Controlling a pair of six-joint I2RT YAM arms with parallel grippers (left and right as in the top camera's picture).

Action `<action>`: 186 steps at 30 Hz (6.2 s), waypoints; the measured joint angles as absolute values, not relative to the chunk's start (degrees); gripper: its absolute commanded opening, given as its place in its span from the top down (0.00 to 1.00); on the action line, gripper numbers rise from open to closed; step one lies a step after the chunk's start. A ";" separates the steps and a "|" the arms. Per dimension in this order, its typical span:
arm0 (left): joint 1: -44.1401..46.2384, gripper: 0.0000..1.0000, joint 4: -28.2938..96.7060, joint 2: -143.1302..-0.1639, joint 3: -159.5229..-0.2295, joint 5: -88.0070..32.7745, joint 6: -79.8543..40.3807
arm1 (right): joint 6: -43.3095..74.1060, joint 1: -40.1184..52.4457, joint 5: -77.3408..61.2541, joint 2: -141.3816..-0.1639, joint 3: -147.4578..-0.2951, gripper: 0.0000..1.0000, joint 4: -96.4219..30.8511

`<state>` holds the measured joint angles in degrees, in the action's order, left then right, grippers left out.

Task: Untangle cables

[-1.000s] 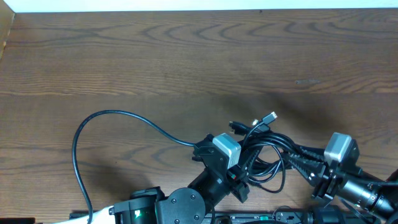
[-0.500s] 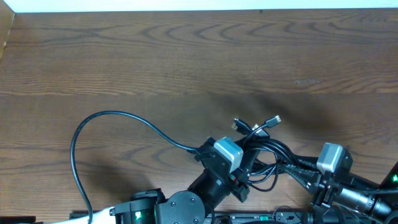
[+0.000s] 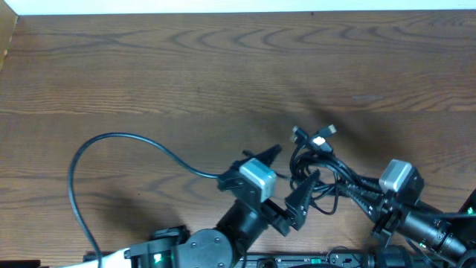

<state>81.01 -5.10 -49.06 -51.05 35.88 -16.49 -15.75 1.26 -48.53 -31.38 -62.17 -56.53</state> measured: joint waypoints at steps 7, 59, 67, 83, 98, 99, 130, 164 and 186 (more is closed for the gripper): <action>81.01 0.12 -0.49 -45.21 -51.13 39.44 -17.21 | -13.39 1.26 -45.17 -31.44 -62.13 0.99 -53.54; 81.30 0.85 -0.47 -44.51 -51.57 29.74 -34.44 | 2.98 1.37 -64.97 -31.83 -61.54 0.99 -26.89; 81.28 0.93 -0.49 -44.51 -51.59 29.39 -34.44 | 2.96 1.45 -63.75 -31.88 -61.39 0.99 -27.07; 80.84 0.93 1.87 -44.75 -51.62 30.81 -3.18 | 1.83 1.63 -59.29 -31.81 -61.45 0.33 -32.64; 80.75 0.92 -2.94 -44.80 -51.62 25.76 1.96 | -3.70 1.63 -59.13 -31.79 -61.45 0.99 -37.15; 80.75 0.92 -3.03 -44.77 -51.64 25.58 1.98 | -3.81 1.63 -59.09 -31.79 -61.45 0.99 -37.26; 81.01 0.51 -1.43 -41.30 -51.64 37.01 -8.82 | 3.99 1.67 -39.75 -31.86 -61.43 0.99 -36.99; 81.01 0.28 9.30 -41.95 -51.64 16.14 21.63 | 32.95 1.67 -41.21 -31.86 -61.43 0.99 -44.64; 81.06 0.43 15.00 -48.05 -51.66 17.52 49.25 | 29.02 1.56 -51.20 -31.86 -61.43 0.99 -56.80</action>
